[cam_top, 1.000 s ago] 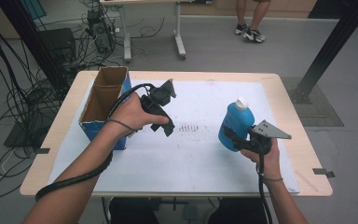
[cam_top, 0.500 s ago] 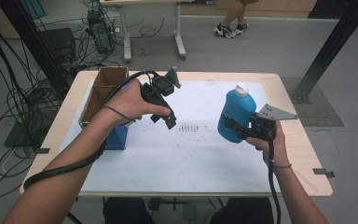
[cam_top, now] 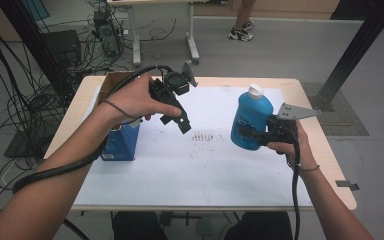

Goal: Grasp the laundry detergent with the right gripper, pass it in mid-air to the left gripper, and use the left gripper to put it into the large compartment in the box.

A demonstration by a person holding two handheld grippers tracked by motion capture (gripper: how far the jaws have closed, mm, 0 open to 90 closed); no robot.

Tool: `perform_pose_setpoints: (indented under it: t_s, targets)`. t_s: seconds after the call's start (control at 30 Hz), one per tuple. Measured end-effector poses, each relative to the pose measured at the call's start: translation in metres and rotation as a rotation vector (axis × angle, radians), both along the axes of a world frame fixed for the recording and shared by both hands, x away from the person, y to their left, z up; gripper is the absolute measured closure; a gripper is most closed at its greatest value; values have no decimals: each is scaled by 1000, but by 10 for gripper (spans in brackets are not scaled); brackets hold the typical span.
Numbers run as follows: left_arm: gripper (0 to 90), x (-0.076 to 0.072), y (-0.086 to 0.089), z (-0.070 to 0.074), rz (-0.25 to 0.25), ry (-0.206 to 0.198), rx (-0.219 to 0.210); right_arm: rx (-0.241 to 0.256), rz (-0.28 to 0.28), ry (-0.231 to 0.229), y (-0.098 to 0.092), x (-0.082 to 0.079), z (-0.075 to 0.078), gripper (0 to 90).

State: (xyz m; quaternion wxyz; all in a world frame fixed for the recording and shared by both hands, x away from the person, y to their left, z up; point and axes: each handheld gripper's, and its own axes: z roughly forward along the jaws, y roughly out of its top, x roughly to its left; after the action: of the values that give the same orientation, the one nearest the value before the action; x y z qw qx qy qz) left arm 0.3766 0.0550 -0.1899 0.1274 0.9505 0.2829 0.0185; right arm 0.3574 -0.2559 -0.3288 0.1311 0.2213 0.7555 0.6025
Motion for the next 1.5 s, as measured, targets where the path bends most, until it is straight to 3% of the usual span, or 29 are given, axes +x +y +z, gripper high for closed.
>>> perform_pose_setpoints:
  t_s: [0.27,0.47,0.87,1.5]
  targets:
    - [105,-2,-4,8,-60,-15,8,33,117,25,2,1,6,437]
    - [105,-4,-7,15,-116,-31,4,29,203,22,7,2,11,437]
    - [108,-7,-13,20,-201,-23,28,16,369,39,25,2,10,437]
    - [109,-20,-27,27,-312,-17,50,-28,477,21,46,-6,18,435]
